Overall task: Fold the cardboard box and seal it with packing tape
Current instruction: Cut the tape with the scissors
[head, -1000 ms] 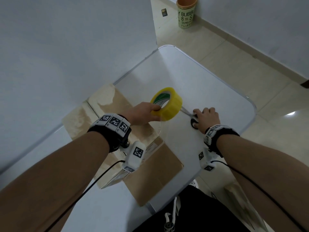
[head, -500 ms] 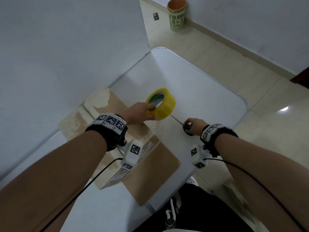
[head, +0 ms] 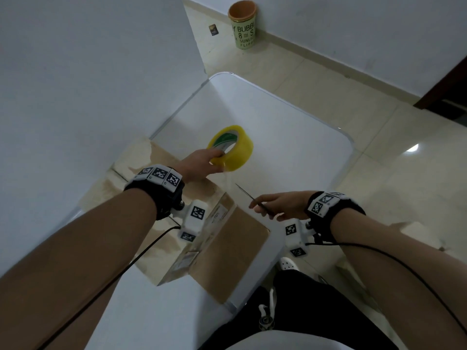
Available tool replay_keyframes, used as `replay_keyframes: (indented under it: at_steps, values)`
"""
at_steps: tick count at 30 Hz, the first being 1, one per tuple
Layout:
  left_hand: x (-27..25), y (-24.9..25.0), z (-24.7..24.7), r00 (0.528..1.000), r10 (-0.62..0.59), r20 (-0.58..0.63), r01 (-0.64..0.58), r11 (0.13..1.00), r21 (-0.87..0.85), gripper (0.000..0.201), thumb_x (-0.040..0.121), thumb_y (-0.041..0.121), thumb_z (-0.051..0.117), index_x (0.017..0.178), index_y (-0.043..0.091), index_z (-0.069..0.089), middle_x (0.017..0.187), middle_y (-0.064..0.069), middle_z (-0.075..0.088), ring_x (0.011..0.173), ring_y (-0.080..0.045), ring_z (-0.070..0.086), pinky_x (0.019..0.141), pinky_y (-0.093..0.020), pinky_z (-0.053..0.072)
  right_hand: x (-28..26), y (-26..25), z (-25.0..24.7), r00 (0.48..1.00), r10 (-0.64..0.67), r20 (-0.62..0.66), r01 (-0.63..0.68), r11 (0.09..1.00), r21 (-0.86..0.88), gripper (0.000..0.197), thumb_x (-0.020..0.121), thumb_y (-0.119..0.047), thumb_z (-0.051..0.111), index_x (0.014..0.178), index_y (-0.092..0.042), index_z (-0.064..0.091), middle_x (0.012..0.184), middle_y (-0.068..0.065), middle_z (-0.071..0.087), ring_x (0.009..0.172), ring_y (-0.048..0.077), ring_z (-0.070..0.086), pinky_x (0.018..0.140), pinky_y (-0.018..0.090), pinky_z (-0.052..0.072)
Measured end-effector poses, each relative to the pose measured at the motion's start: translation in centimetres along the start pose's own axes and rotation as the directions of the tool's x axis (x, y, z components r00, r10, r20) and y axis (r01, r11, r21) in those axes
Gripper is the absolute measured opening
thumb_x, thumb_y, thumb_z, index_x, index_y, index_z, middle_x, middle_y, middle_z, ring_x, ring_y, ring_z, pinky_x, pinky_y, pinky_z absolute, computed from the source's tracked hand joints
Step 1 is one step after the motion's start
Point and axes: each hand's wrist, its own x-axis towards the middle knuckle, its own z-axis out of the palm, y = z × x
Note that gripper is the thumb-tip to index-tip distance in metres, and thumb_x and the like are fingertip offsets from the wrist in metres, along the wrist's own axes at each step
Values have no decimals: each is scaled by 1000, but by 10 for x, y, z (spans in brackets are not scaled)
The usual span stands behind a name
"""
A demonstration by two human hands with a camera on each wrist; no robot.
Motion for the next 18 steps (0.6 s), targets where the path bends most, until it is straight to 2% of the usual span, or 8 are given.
replay_keyframes:
  at_steps: [3,7,10,13,15,18]
  values:
    - [1,0,0,999,-32,-17,32,999,-22,34,89,17,66,119,6,56,118,-12,60,104,-27,54,79,-27,36,0,-2,2,999,-47,10,46,996,71,32,101,-23,46,132,-24,52,96,-4,54,84,14,45,69,22,35]
    - [-1,0,1,998,-45,-38,40,993,-113,34,84,16,72,114,9,58,113,-7,60,98,-18,52,81,-25,36,8,-15,6,998,-59,-1,59,991,121,34,97,-13,52,127,-27,56,90,-7,57,74,7,48,65,20,33]
    - [-1,-2,1,998,-47,-44,41,992,-122,33,83,18,73,112,13,57,116,-8,61,104,-22,55,87,-32,43,13,-23,5,996,-89,11,87,991,101,39,93,-12,59,129,-26,56,90,-6,54,74,6,49,65,19,34]
    - [-1,-4,1,998,-44,-43,38,988,-147,31,84,17,72,111,13,57,117,-9,62,107,-25,57,95,-40,46,13,-27,2,994,-109,14,107,988,112,42,92,-7,59,132,-21,54,86,-5,53,70,6,48,60,16,37]
    - [-1,-3,2,998,-49,-38,42,987,-155,32,84,17,71,113,14,58,118,-8,62,106,-23,57,93,-36,45,14,-27,0,994,-106,9,104,988,111,40,93,-9,58,132,-19,54,83,-6,53,67,6,45,59,16,36]
    - [0,-2,1,998,-56,-26,51,986,-157,35,85,16,70,117,14,57,117,-6,61,101,-17,54,87,-29,40,15,-27,-3,994,-106,6,105,985,135,30,93,-11,58,122,-19,59,79,-5,54,67,8,43,61,19,31]
